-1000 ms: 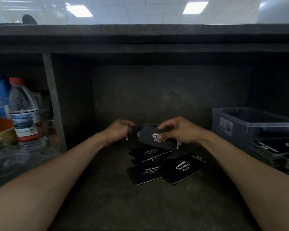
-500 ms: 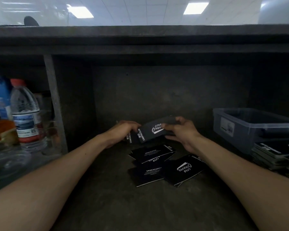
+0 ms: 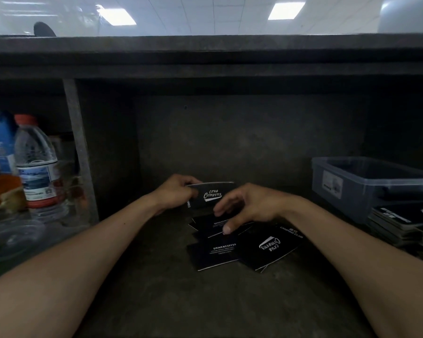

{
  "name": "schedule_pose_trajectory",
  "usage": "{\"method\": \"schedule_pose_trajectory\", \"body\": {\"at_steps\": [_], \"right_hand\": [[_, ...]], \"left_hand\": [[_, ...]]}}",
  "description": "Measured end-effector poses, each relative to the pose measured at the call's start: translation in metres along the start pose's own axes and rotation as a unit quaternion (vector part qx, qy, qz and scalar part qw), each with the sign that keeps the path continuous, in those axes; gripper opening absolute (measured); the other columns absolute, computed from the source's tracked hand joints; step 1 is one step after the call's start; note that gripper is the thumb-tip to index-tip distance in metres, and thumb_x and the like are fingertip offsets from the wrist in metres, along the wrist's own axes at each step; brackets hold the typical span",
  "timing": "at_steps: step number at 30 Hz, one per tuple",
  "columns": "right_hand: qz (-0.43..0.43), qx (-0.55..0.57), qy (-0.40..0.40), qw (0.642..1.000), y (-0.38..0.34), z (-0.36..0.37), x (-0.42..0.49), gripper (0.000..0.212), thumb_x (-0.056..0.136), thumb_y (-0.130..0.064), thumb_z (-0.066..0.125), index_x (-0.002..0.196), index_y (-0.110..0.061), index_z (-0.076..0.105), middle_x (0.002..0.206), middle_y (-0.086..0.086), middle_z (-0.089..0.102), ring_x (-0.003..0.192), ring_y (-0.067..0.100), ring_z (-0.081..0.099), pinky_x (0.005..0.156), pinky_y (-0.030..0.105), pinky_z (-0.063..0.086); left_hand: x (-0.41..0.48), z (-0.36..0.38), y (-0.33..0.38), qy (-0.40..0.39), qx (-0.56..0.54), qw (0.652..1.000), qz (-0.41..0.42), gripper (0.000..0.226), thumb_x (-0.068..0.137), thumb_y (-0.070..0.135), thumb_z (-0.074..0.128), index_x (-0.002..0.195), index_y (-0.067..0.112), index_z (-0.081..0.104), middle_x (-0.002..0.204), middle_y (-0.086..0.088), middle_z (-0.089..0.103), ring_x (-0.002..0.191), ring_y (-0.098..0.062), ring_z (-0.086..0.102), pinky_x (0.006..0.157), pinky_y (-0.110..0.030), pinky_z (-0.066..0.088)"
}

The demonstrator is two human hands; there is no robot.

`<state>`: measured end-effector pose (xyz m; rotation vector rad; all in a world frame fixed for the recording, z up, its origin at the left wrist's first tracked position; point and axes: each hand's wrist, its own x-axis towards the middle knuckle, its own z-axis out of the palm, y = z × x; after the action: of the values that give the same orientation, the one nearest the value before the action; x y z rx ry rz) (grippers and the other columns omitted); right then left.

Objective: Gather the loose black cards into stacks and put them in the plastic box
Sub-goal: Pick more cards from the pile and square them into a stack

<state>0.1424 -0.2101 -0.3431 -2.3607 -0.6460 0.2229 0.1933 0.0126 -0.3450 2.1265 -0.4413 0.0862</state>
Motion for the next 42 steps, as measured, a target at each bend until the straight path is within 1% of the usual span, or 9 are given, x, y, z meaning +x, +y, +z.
{"method": "schedule_pose_trajectory", "body": {"at_steps": [6, 11, 17, 20, 24, 27, 33, 36, 42], "right_hand": [[-0.054, -0.07, 0.144, 0.986, 0.002, -0.007, -0.002, 0.032, 0.079, -0.026, 0.08, 0.11, -0.023, 0.074, 0.087, -0.009, 0.077, 0.084, 0.008, 0.072, 0.087, 0.037, 0.058], [-0.108, -0.147, 0.35, 0.919, 0.009, -0.022, -0.001, 0.067, 0.075, -0.012, 0.07, 0.132, -0.043, 0.053, 0.085, -0.015, 0.061, 0.069, 0.004, 0.06, 0.074, 0.032, 0.056], [-0.094, 0.243, 0.458, 0.85, 0.002, -0.027, 0.003, 0.024, 0.083, -0.009, 0.066, 0.097, -0.029, 0.066, 0.092, -0.004, 0.074, 0.089, 0.015, 0.072, 0.074, 0.033, 0.059], [0.051, 0.337, 0.373, 0.863, 0.011, -0.016, 0.005, 0.018, 0.082, -0.014, 0.078, 0.095, -0.02, 0.067, 0.097, 0.003, 0.076, 0.08, 0.013, 0.073, 0.062, 0.028, 0.057], [0.15, 0.016, 0.286, 0.946, 0.031, -0.007, 0.006, 0.025, 0.067, -0.024, 0.091, 0.084, -0.021, 0.072, 0.079, -0.002, 0.073, 0.075, 0.013, 0.068, 0.069, 0.024, 0.05], [0.167, -0.028, 0.25, 0.953, 0.014, -0.022, -0.003, 0.039, 0.06, -0.028, 0.094, 0.093, -0.022, 0.073, 0.089, -0.002, 0.072, 0.086, 0.014, 0.067, 0.08, 0.026, 0.052], [0.188, -0.095, -0.11, 0.971, -0.018, -0.042, -0.043, 0.083, 0.037, -0.033, 0.096, 0.115, -0.03, 0.066, 0.107, -0.008, 0.07, 0.1, 0.007, 0.064, 0.098, 0.031, 0.049], [0.198, -0.186, -0.14, 0.952, -0.03, -0.032, -0.044, 0.077, 0.052, -0.026, 0.097, 0.121, -0.032, 0.064, 0.115, -0.007, 0.062, 0.106, 0.01, 0.058, 0.104, 0.033, 0.046], [0.198, -0.18, -0.089, 0.959, -0.03, -0.037, -0.051, 0.045, 0.06, -0.03, 0.093, 0.1, -0.032, 0.073, 0.1, -0.011, 0.067, 0.095, 0.005, 0.062, 0.087, 0.023, 0.048]], "left_hand": [[0.002, 0.0, -0.002, -0.002, -0.003, 1.0, 0.001, 0.029, 0.089, -0.002, 0.059, 0.11, 0.013, 0.072, 0.099, -0.006, 0.073, 0.085, -0.013, 0.067, 0.069, -0.016, 0.055], [0.003, 0.002, -0.004, -0.005, -0.038, 0.999, -0.004, 0.032, 0.088, -0.007, 0.055, 0.105, 0.012, 0.073, 0.092, -0.004, 0.074, 0.078, -0.011, 0.068, 0.068, -0.016, 0.056], [0.0, 0.001, -0.001, -0.021, -0.022, 0.999, -0.012, 0.041, 0.079, -0.008, 0.056, 0.104, 0.018, 0.074, 0.101, -0.008, 0.076, 0.092, -0.02, 0.07, 0.082, -0.031, 0.057], [-0.002, 0.0, 0.001, -0.026, 0.011, 1.0, -0.002, 0.039, 0.075, -0.005, 0.063, 0.104, 0.02, 0.074, 0.1, -0.01, 0.076, 0.09, -0.018, 0.069, 0.08, -0.028, 0.055], [-0.004, -0.001, 0.002, -0.064, 0.012, 0.998, 0.022, 0.039, 0.079, 0.012, 0.08, 0.115, 0.024, 0.07, 0.108, 0.002, 0.074, 0.1, -0.009, 0.069, 0.088, -0.021, 0.053], [-0.002, 0.0, 0.0, -0.049, 0.02, 0.998, 0.038, 0.035, 0.089, 0.008, 0.071, 0.123, 0.018, 0.067, 0.115, 0.0, 0.071, 0.107, -0.012, 0.066, 0.092, -0.022, 0.052], [0.002, -0.001, -0.004, -0.039, 0.018, 0.999, 0.028, 0.035, 0.092, -0.002, 0.058, 0.117, 0.021, 0.069, 0.112, 0.0, 0.072, 0.103, -0.009, 0.067, 0.082, -0.018, 0.054], [0.003, -0.002, -0.007, -0.021, 0.007, 0.999, 0.023, 0.031, 0.092, 0.001, 0.061, 0.114, 0.021, 0.07, 0.108, -0.002, 0.073, 0.1, -0.012, 0.07, 0.082, -0.022, 0.057], [0.005, -0.002, -0.007, -0.016, -0.007, 1.0, 0.015, 0.033, 0.092, -0.003, 0.059, 0.114, 0.02, 0.07, 0.106, -0.002, 0.073, 0.092, -0.008, 0.069, 0.076, -0.017, 0.057]]}}
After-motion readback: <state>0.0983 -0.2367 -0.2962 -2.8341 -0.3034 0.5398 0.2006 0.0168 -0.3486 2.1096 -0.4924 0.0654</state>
